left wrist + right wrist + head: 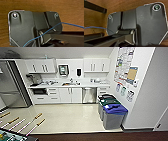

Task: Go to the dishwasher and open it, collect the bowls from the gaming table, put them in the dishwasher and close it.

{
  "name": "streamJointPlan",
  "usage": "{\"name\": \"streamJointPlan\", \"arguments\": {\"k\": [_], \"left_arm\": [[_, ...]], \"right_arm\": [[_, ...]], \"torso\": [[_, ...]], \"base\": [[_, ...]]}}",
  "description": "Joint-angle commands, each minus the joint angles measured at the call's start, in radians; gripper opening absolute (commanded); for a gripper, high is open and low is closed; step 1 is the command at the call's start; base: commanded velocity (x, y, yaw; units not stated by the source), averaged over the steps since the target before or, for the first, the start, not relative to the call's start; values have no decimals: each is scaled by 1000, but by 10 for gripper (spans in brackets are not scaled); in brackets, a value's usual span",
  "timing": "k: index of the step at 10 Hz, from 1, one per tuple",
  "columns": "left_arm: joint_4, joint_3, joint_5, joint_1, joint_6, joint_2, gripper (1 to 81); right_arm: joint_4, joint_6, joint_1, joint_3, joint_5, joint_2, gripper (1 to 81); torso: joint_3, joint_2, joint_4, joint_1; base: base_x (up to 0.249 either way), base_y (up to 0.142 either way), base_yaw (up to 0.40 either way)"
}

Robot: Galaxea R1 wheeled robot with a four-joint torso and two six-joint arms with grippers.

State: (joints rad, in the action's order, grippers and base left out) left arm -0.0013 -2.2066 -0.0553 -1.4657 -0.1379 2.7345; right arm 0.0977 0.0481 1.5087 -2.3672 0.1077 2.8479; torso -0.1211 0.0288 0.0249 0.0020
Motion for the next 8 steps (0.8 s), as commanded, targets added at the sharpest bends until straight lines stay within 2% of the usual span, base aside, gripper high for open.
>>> {"name": "streamJointPlan", "arguments": {"k": [1,8], "left_arm": [[6,25,54,44,-3,1,811],[7,21,32,57,-5,-1,811]], "right_arm": [[4,4,-40,7,-56,1,811],[1,7,-57,0,-57,12,811]], "torso": [[0,0,0,0],[0,0,0,0]], "base": [[175,0,0],[176,0,0]]}}
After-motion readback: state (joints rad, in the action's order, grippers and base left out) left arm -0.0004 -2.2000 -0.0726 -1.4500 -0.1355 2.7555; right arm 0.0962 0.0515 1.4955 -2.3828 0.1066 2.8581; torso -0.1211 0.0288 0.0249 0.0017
